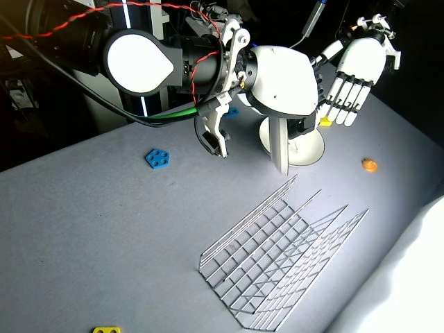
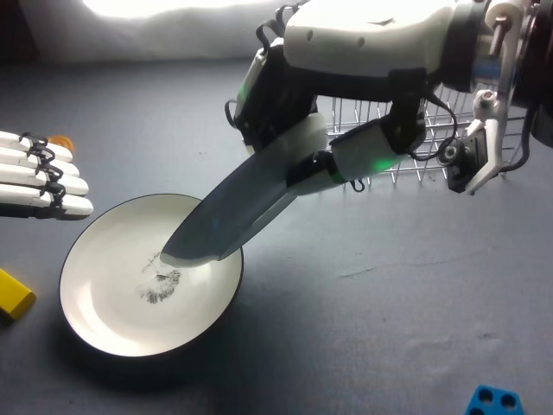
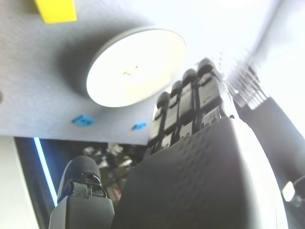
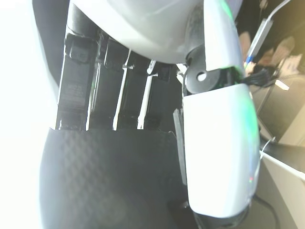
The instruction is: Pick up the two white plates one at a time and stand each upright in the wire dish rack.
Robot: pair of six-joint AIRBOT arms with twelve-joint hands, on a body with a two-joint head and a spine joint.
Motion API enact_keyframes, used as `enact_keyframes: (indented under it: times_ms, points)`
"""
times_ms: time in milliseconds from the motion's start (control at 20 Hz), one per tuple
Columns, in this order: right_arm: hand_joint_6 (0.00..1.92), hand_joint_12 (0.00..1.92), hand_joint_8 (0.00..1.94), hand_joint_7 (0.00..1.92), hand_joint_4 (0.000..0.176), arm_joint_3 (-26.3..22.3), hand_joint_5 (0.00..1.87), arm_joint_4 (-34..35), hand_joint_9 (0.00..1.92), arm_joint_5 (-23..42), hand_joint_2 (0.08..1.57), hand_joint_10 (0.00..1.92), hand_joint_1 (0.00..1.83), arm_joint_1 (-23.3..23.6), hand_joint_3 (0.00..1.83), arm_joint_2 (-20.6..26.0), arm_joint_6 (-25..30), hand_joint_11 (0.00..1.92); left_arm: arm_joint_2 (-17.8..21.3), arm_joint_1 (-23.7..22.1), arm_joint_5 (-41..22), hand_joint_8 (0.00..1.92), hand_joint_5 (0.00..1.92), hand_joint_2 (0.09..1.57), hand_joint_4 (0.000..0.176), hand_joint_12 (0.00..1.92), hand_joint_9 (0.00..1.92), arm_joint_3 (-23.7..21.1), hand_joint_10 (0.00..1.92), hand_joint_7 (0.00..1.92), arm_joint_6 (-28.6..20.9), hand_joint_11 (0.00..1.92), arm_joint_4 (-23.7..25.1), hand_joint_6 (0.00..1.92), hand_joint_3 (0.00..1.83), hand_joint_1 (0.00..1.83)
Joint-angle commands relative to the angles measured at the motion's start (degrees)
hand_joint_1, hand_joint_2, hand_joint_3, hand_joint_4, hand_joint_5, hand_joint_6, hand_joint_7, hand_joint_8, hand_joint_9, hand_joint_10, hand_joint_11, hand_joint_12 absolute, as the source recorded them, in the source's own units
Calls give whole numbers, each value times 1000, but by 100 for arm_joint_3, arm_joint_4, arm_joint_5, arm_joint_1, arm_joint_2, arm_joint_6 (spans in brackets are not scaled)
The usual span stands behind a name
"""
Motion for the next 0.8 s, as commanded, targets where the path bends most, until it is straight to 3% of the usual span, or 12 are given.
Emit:
enact_keyframes:
  times_ms: [0, 50, 100, 350, 600, 750]
  points:
    - [816, 959, 666, 1192, 12, -24, 1075, 188, 1339, 687, 1052, 19, 1250, 180, 0, 61, 218, 946, 33, -35, -201, 0, 4, 1071, 0, 0, 0, 9, 0, 0, 18, 0, -381, 1, 0, 0]
    - [906, 974, 763, 1131, 14, -24, 1021, 183, 1301, 609, 1074, 8, 1238, 250, 5, 83, 358, 892, 31, -35, -211, 0, 9, 1073, 0, 0, 0, 8, 0, 0, 24, 0, -378, 3, 0, 0]
    - [870, 966, 688, 1172, 13, -24, 1048, 155, 1309, 501, 1062, 9, 1246, 331, 0, 106, 549, 910, 31, -32, -212, 0, 7, 1076, 0, 0, 0, 11, 0, 0, 25, 0, -378, 2, 1, 0]
    - [927, 991, 748, 1139, 11, -24, 1013, -445, 1306, -18, 1077, 6, 1239, 736, 0, 310, 2063, 888, 23, 13, -215, 0, 0, 1075, 0, 0, 0, 44, 0, 0, 77, 0, -378, 0, 1, 0]
    - [885, 998, 726, 1146, 20, -21, 1044, -441, 1308, -433, 1067, 4, 1241, 1052, 1, 491, 2893, 886, 11, 16, -236, 0, 1, 1080, 0, 0, 0, 32, 0, 0, 81, 0, -377, 0, 2, 0]
    - [919, 1022, 782, 1114, 20, -19, 1022, -440, 1287, -448, 1078, 3, 1236, 1069, 2, 522, 3068, 848, 22, 36, -236, 1, 16, 1081, 0, 0, 0, 4, 0, 3, 82, 0, -376, 6, 2, 0]
